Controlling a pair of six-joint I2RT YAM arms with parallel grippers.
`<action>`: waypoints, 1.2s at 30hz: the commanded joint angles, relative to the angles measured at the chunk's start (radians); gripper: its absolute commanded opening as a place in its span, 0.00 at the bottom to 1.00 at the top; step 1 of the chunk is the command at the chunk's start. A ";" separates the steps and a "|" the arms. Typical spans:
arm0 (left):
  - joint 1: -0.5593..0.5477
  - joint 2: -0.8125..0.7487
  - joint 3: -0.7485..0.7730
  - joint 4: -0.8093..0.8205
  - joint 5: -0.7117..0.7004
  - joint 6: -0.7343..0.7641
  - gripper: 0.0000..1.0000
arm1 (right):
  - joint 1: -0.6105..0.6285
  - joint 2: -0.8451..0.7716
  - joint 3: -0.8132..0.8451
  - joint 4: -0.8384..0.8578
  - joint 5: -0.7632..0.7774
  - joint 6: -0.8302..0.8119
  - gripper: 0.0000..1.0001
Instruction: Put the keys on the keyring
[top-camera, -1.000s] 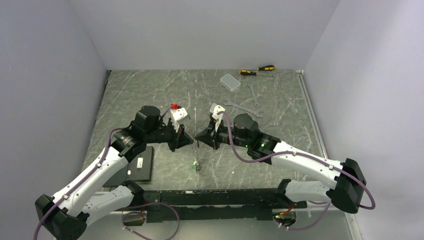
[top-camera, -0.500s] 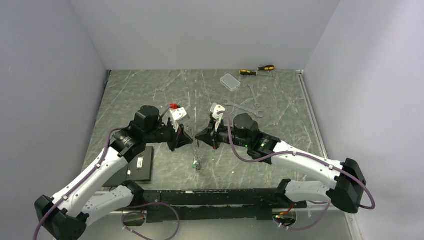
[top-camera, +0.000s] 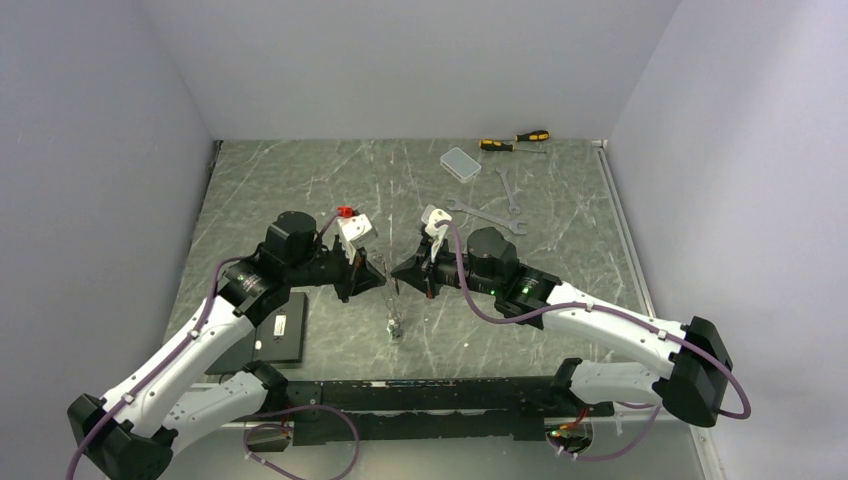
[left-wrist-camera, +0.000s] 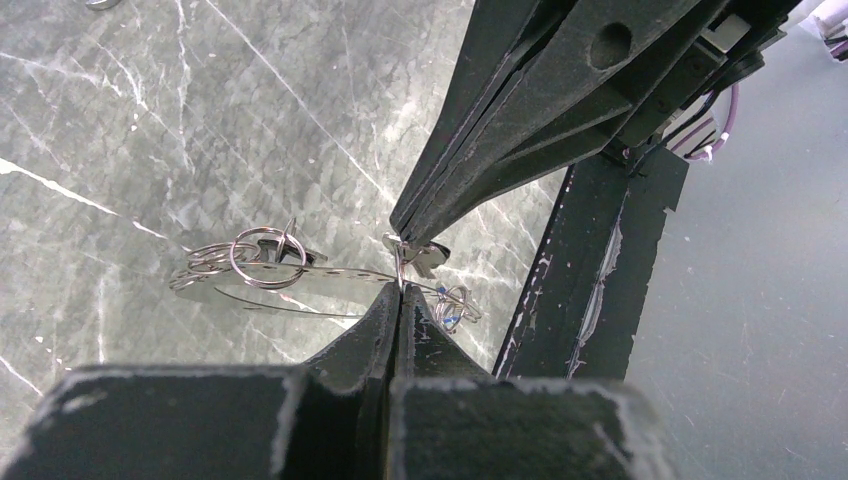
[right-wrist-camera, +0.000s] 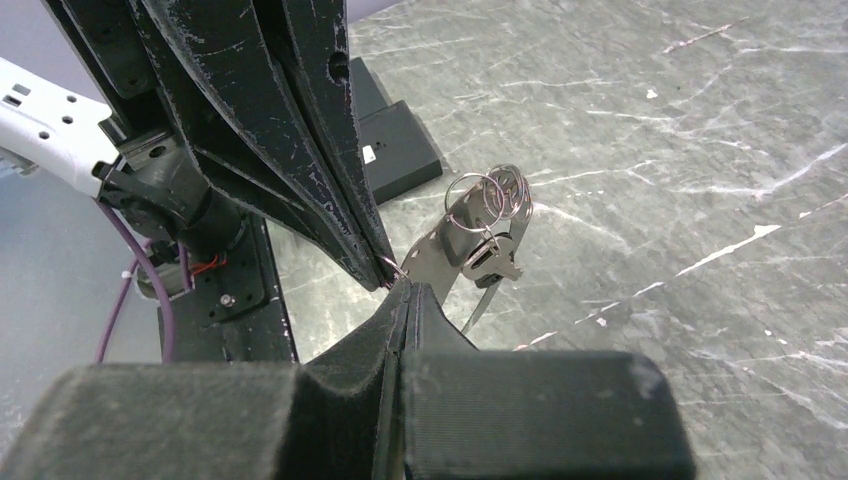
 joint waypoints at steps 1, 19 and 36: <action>0.001 -0.028 0.040 0.046 0.032 -0.023 0.00 | -0.004 -0.030 0.002 0.029 0.028 0.010 0.00; 0.012 -0.049 0.034 0.061 0.037 -0.029 0.00 | -0.005 -0.035 -0.026 0.040 0.029 0.076 0.14; 0.015 -0.070 0.023 0.079 0.093 -0.023 0.00 | -0.007 -0.190 -0.103 0.018 -0.036 -0.101 0.47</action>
